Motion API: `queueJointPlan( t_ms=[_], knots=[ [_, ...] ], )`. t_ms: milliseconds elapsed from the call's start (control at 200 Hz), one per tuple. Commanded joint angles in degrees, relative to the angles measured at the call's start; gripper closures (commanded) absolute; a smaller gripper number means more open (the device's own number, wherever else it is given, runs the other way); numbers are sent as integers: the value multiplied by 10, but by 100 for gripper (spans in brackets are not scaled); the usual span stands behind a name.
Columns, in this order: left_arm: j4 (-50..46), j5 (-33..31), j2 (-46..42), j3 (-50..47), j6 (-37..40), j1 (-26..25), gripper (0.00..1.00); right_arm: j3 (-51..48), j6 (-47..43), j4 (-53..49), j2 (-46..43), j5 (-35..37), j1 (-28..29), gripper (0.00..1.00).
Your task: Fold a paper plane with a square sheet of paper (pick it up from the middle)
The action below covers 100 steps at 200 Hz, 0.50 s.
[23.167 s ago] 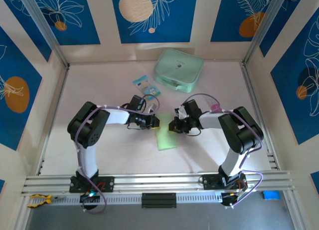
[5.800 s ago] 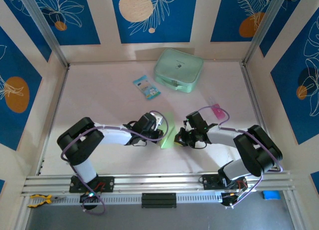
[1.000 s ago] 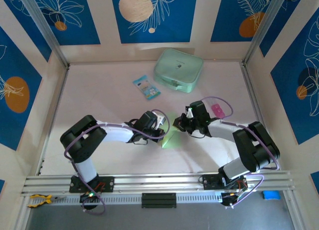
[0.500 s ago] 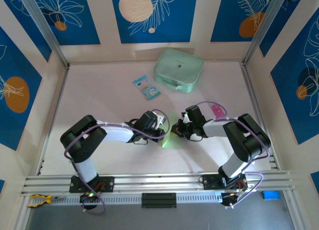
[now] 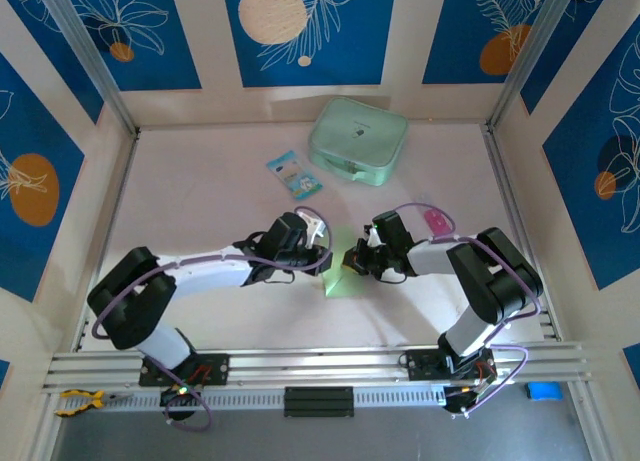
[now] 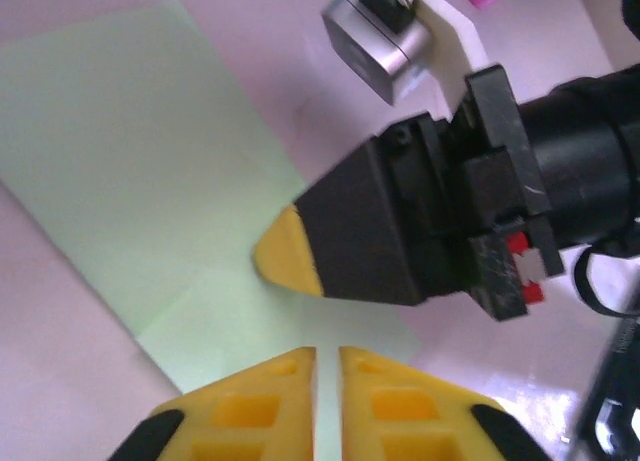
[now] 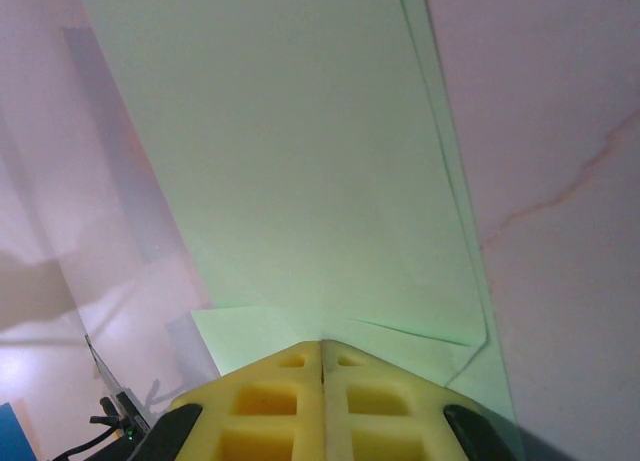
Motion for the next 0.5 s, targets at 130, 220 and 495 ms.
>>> queueJointPlan(
  t_ms=[130,220,495],
  knots=[
    [-19,135,71,50,5,-7,97,-22,-4,-48,16,26,-4,100],
    [-20,151,91,59,4,-7,97,-23,-4,-48,15,26,-5,100],
    [-50,192,143,93,28,-7,93,-22,-5,-54,11,27,-5,100]
  ],
)
